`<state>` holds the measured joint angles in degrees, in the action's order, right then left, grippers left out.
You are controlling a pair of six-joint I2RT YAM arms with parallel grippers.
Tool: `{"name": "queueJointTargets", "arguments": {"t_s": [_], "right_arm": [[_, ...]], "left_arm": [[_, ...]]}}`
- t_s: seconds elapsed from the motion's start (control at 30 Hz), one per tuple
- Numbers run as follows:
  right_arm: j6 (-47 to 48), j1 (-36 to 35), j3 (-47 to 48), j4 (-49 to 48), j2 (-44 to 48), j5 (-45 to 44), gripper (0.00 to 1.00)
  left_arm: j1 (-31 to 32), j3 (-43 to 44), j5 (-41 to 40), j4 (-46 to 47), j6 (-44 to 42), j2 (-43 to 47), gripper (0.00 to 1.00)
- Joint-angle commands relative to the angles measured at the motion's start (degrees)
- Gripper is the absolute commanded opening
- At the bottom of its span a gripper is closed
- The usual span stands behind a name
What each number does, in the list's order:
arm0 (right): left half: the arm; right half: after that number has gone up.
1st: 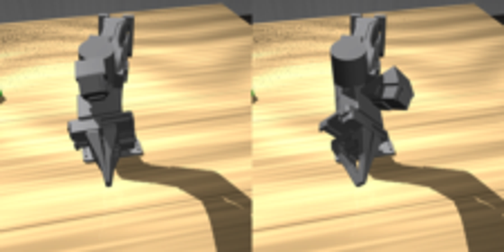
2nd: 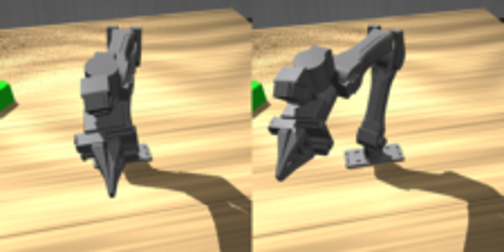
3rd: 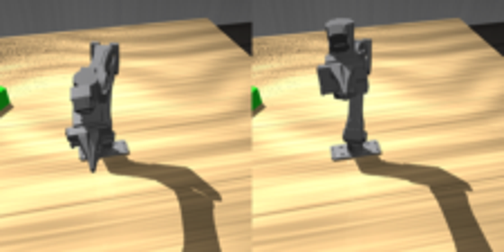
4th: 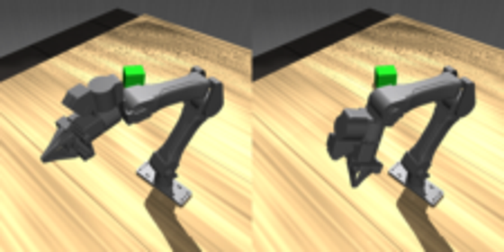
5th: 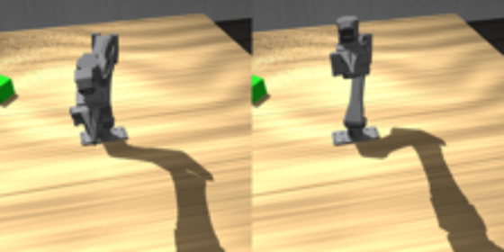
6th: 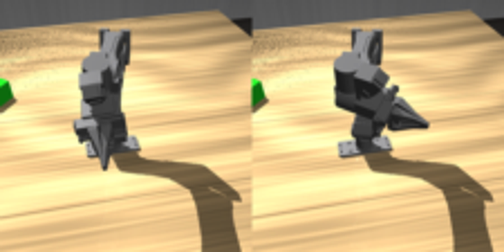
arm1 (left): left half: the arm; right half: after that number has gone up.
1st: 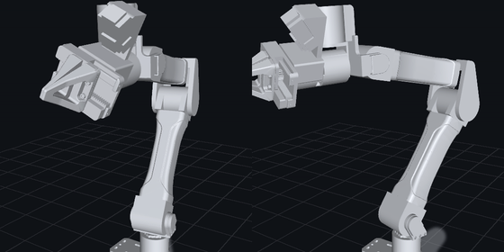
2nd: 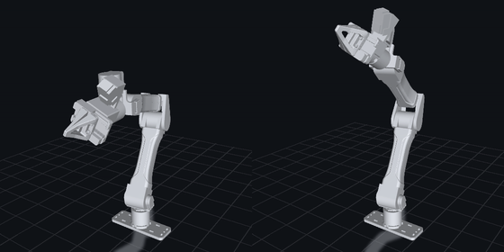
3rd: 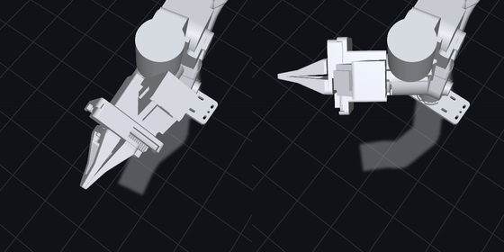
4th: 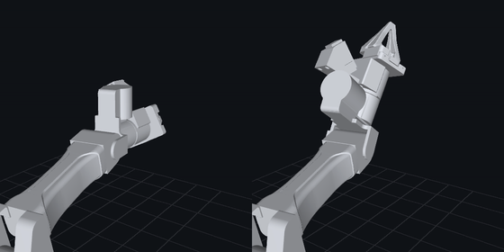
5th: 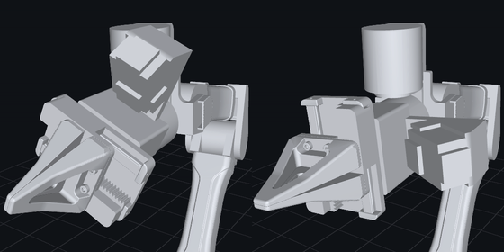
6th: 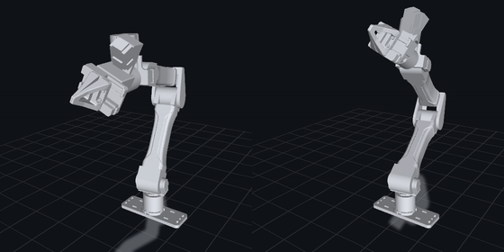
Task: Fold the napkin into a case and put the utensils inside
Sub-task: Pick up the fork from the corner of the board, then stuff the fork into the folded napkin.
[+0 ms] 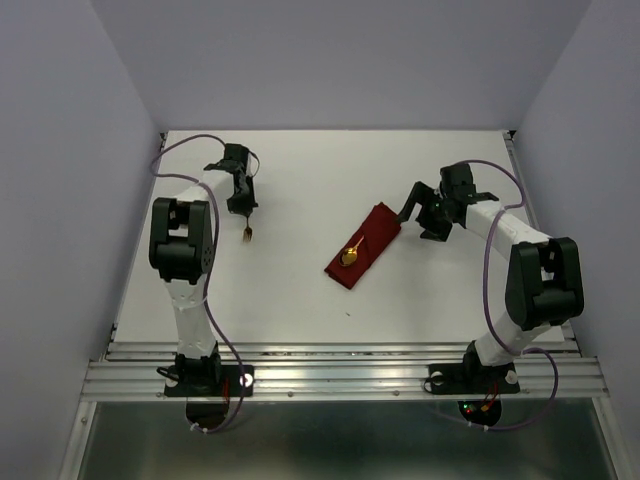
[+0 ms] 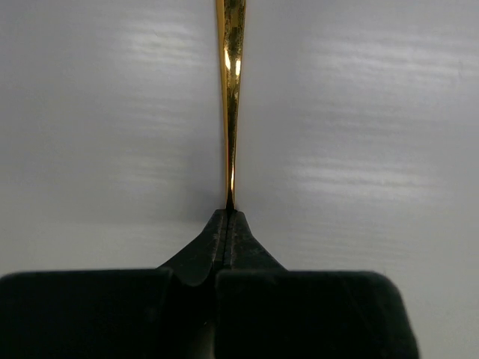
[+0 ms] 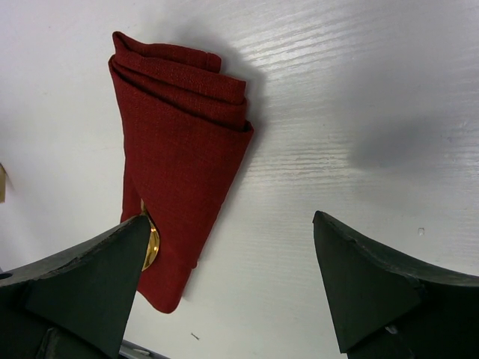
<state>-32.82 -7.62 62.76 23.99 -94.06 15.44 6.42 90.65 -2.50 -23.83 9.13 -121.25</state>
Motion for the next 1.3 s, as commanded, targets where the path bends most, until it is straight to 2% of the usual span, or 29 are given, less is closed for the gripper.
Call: {"name": "queueJointTargets", "arguments": {"t_s": [0.0, 0.17, 0.33, 0.6, 0.87, 0.93, 1.0, 1.13, 1.27], "right_arm": [[-0.05, -0.56, 0.34, -0.79, 2.48, -0.24, 0.95], [0.47, -0.56, 0.95, -0.7, 2.13, -0.76, 0.95], [0.91, -0.56, 3.77, -0.08, 0.11, -1.03, 0.95], [0.56, -0.56, 8.51, -0.08, -3.58, -0.15, 0.95], [0.65, -0.56, 15.63, 0.62, -9.02, -1.2, 0.94], [0.65, -0.56, 17.47, 0.8, -12.1, -0.94, 0.91], [0.56, -0.56, 19.75, 1.24, -14.99, -0.85, 0.8], [-0.4, -0.56, 22.57, 1.15, -19.05, -1.29, 0.65], [-1.28, -0.56, 25.65, 1.15, -22.65, -1.55, 0.57]], "left_arm": [[3.78, -6.88, 6.1, -2.9, 2.21, 9.09, 0.0], [8.42, -16.45, 9.79, -0.35, 3.0, 18.05, 0.0], [13.0, -22.27, 13.31, 2.91, 4.23, 27.8, 0.0], [18.19, -25.7, 13.05, 2.74, 3.09, 32.3, 0.0], [26.18, -24.47, 12.61, -0.51, 0.81, 34.5, 0.0], [28.47, -23.94, 12.96, -0.77, 0.98, 34.85, 0.0], [31.01, -23.24, 13.66, -1.39, 1.24, 34.86, 0.0], [35.23, -21.4, 12.88, -3.14, 0.98, 32.23, 0.0], [38.49, -18.85, 10.85, -6.3, -0.24, 28.8, 0.0]]}}
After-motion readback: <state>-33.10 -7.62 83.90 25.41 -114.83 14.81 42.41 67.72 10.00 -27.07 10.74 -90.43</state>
